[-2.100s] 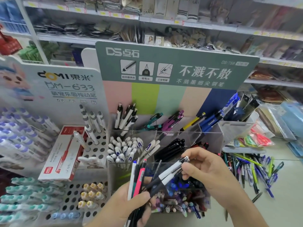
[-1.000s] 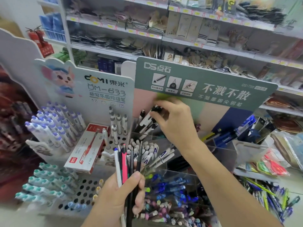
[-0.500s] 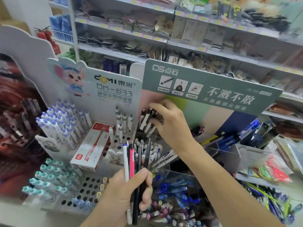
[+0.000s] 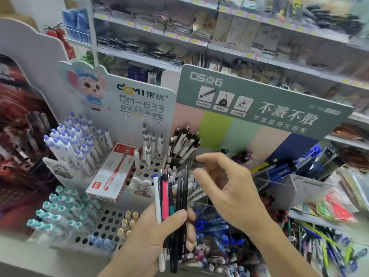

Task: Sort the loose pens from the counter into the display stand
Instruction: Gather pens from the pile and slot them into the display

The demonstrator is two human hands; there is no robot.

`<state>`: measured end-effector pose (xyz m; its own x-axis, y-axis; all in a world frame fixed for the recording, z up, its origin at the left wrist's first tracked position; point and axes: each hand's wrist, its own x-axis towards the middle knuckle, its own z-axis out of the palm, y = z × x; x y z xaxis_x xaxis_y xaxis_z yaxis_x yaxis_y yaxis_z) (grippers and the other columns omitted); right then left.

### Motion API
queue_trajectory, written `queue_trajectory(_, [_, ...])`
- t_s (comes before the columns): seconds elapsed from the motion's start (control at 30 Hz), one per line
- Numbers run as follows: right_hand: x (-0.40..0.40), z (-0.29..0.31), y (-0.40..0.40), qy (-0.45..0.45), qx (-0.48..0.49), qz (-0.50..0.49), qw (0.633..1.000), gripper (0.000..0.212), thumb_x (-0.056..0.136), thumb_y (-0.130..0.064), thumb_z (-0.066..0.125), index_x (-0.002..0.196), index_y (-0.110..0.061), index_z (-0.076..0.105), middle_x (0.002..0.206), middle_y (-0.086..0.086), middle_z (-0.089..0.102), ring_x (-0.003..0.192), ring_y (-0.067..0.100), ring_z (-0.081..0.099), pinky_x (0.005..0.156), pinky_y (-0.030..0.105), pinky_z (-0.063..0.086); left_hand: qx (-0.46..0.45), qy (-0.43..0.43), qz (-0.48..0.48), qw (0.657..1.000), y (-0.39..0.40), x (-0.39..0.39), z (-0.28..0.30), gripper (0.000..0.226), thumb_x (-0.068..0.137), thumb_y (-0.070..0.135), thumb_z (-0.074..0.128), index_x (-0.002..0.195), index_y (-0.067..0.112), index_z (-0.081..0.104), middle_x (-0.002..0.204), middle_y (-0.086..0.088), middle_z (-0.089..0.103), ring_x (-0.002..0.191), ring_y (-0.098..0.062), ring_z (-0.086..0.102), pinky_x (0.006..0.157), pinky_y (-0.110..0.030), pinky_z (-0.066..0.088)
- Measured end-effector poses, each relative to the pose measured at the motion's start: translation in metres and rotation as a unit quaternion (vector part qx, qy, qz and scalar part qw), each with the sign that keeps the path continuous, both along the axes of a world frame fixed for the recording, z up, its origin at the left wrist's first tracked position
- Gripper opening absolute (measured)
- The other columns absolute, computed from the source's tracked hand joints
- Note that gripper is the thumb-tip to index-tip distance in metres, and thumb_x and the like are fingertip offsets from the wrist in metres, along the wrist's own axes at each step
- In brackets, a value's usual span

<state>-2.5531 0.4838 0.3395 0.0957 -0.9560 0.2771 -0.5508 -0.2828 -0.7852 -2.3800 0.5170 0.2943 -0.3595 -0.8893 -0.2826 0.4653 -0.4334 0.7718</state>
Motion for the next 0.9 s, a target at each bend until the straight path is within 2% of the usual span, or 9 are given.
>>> queue_trajectory(0.1, [-0.008,-0.014,0.016,-0.033,0.155,0.016,0.987,0.03,0.088,-0.047,0.073,0.115,-0.034,0.067,0.087,-0.006,0.069,0.075,0.016,0.065,0.071,0.034,0.055,-0.02,-0.031,-0.035,0.999,0.002,-0.004,0.002,0.031,0.082,0.006,0.074,0.109,-0.005,0.062,0.068,-0.028,0.064,0.051,-0.032,0.062,0.049,-0.033,0.055])
queue_trajectory(0.17, [-0.013,-0.022,0.02,-0.063,0.168,-0.005,0.984,0.019,0.089,-0.041,0.075,0.105,-0.032,0.071,0.082,-0.001,0.069,0.073,0.024,0.064,0.069,0.04,0.055,-0.029,-0.06,-0.072,0.995,0.002,-0.007,-0.002,0.037,0.082,0.01,0.074,0.116,0.003,0.062,0.071,-0.024,0.069,0.054,-0.03,0.065,0.053,-0.032,0.056])
queue_trajectory(0.3, [-0.028,-0.03,0.027,-0.225,0.243,0.035,0.943,0.013,0.091,-0.022,0.075,0.097,-0.012,0.069,0.072,0.004,0.061,0.061,0.019,0.055,0.055,0.028,0.048,-0.066,-0.109,-0.154,0.98,0.004,-0.011,-0.004,0.024,0.089,0.022,0.067,0.099,0.0,0.07,0.073,-0.018,0.072,0.059,-0.026,0.069,0.06,-0.03,0.057])
queue_trajectory(0.4, [-0.046,-0.024,0.028,-0.305,0.247,0.013,0.92,0.015,0.088,-0.023,0.072,0.096,-0.01,0.069,0.084,0.017,0.063,0.062,0.018,0.055,0.057,0.026,0.05,-0.061,-0.142,-0.154,0.976,0.007,-0.012,-0.006,0.025,0.094,0.016,0.054,0.104,-0.008,0.057,0.068,-0.01,0.073,0.056,-0.02,0.069,0.057,-0.023,0.055])
queue_trajectory(0.5, [-0.065,-0.019,0.03,-0.35,0.187,-0.07,0.915,0.024,0.085,-0.022,0.069,0.098,-0.003,0.064,0.091,0.019,0.07,0.06,0.019,0.057,0.056,0.025,0.053,-0.046,-0.135,-0.157,0.977,0.009,-0.012,-0.005,0.037,0.096,0.02,0.059,0.093,-0.016,0.058,0.058,-0.012,0.068,0.041,-0.019,0.06,0.045,-0.024,0.047])
queue_trajectory(0.67, [-0.059,-0.029,0.047,-0.376,0.175,-0.079,0.907,0.047,0.065,-0.05,0.09,0.088,-0.015,0.068,0.077,0.013,0.066,0.064,0.028,0.065,0.062,0.033,0.058,0.003,-0.122,-0.035,0.992,0.008,-0.018,-0.01,0.038,0.087,0.015,0.058,0.09,-0.023,0.054,0.054,-0.021,0.061,0.029,-0.021,0.044,0.031,-0.022,0.033])
queue_trajectory(0.77, [-0.058,-0.035,0.052,-0.357,0.171,-0.095,0.913,0.026,0.075,-0.024,0.083,0.082,-0.006,0.066,0.077,0.02,0.068,0.065,0.034,0.07,0.061,0.036,0.06,0.045,-0.101,0.04,0.993,0.006,-0.019,-0.014,0.042,0.087,0.017,0.056,0.1,-0.023,0.056,0.059,-0.026,0.062,0.027,-0.022,0.041,0.029,-0.022,0.032])
queue_trajectory(0.83, [-0.056,-0.037,0.055,-0.336,0.175,-0.106,0.919,0.017,0.08,-0.003,0.075,0.083,0.006,0.061,0.075,0.022,0.07,0.068,0.038,0.073,0.06,0.035,0.061,0.041,-0.106,0.084,0.99,0.003,-0.02,-0.016,0.037,0.087,0.02,0.058,0.106,-0.012,0.063,0.073,-0.031,0.067,0.031,-0.023,0.045,0.03,-0.022,0.034])
queue_trajectory(0.9, [-0.058,-0.043,0.06,-0.335,0.199,-0.092,0.916,0.021,0.079,-0.001,0.075,0.084,0.01,0.057,0.075,0.024,0.07,0.072,0.041,0.074,0.061,0.035,0.062,0.027,-0.13,0.109,0.985,0.002,-0.023,-0.018,0.03,0.087,0.019,0.061,0.102,-0.007,0.065,0.075,-0.03,0.068,0.034,-0.022,0.046,0.032,-0.023,0.036])
